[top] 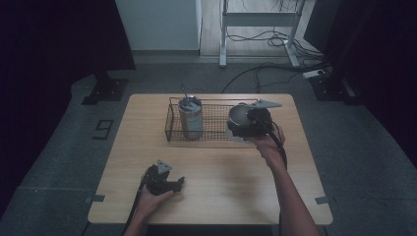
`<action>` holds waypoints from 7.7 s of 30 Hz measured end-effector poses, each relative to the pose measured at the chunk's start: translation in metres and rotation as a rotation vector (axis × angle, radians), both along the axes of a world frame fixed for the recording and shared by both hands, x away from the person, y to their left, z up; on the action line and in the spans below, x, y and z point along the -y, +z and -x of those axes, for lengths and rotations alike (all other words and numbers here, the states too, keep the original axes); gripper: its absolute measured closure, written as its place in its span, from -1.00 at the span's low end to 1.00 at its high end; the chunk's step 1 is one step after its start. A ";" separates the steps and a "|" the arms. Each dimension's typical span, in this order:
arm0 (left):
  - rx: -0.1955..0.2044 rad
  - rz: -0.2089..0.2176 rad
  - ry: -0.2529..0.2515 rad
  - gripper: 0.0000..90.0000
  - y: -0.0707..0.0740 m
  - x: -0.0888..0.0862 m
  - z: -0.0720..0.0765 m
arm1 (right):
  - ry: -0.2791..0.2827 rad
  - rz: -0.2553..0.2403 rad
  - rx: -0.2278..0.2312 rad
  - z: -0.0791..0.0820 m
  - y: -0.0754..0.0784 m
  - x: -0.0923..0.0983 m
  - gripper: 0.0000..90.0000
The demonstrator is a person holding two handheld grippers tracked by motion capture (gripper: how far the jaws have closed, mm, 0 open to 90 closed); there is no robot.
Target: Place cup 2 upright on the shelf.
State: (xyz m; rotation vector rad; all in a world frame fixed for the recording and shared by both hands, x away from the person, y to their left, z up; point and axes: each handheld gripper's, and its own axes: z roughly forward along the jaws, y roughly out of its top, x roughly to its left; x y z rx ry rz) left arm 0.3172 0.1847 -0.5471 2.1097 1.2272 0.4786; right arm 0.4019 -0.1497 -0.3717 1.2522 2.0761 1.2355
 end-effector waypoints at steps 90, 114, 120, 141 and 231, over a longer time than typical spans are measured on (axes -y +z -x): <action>0.000 -0.001 -0.004 -0.68 0.000 0.000 0.000 | -0.064 0.091 -0.088 -0.107 -0.014 -0.021 -0.85; -0.001 0.000 -0.004 -0.68 0.000 0.000 0.000 | -0.075 0.120 -0.125 -0.124 -0.038 -0.023 -0.85; 0.000 0.000 -0.004 -0.68 0.000 0.000 0.000 | -0.078 0.119 -0.134 -0.129 -0.045 -0.020 -0.85; 0.000 -0.002 -0.005 -0.68 0.000 0.000 0.000 | -0.085 0.132 -0.173 -0.140 -0.067 -0.018 -0.85; 0.000 -0.001 -0.004 -0.68 0.000 0.000 0.000 | -0.141 0.067 -0.098 -0.112 -0.069 -0.002 -0.82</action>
